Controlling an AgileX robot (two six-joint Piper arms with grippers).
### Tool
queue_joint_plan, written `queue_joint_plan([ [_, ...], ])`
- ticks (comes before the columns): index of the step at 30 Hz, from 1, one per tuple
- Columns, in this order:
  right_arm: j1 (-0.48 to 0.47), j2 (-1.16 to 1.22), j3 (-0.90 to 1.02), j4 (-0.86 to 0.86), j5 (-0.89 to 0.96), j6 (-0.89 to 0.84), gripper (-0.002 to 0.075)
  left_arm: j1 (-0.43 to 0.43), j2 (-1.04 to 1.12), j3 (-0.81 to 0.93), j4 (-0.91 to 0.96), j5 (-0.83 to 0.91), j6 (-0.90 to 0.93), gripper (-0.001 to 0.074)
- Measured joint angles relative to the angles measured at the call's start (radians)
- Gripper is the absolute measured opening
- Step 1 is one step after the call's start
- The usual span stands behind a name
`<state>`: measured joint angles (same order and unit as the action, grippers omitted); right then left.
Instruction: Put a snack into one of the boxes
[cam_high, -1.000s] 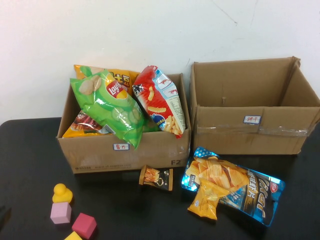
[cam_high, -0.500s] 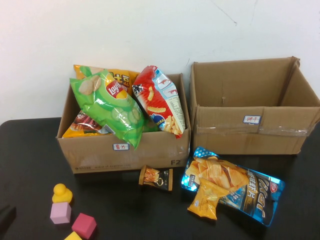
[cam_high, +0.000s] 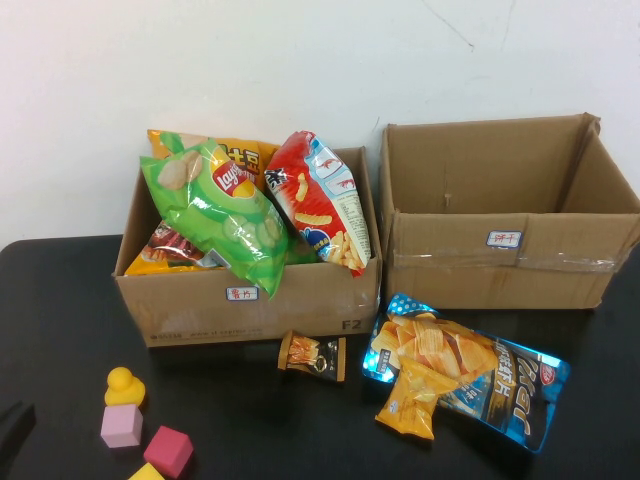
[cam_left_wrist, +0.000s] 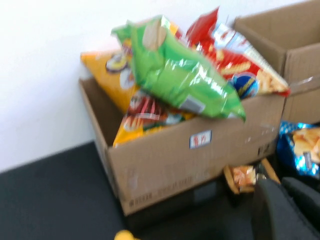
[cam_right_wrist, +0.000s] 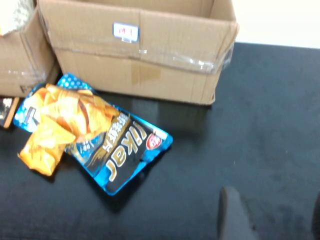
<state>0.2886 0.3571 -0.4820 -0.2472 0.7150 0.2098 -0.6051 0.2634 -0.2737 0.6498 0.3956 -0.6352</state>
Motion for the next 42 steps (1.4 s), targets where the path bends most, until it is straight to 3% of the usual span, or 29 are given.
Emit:
queue_joint_plan([
  [26, 0.0, -0.002, 0.0, 0.002, 0.033, 0.0, 0.0325, 0.015, -0.068, 0.093, 0.064, -0.053, -0.039, -0.0001],
  [30, 0.0, -0.002, 0.0, 0.002, 0.033, 0.0, 0.0325, 0.089, -0.195, 0.133, -0.089, -0.035, -0.029, -0.0001],
  [34, 0.0, -0.002, 0.0, 0.002, 0.033, 0.0, 0.0325, 0.203, -0.272, 0.164, -0.288, -0.012, 0.239, -0.0001],
  [35, 0.0, -0.004, 0.0, 0.005, 0.033, 0.0, 0.0325, 0.274, -0.273, 0.193, -0.4, -0.025, 0.368, -0.0001],
  [38, 0.0, -0.004, 0.0, 0.005, 0.035, 0.0, 0.0325, 0.365, -0.273, 0.256, -0.547, -0.091, 0.458, -0.0001],
  [42, 0.0, -0.004, 0.0, 0.005, 0.035, 0.0, 0.0325, 0.422, -0.274, 0.298, -0.623, -0.123, 0.51, -0.0001],
])
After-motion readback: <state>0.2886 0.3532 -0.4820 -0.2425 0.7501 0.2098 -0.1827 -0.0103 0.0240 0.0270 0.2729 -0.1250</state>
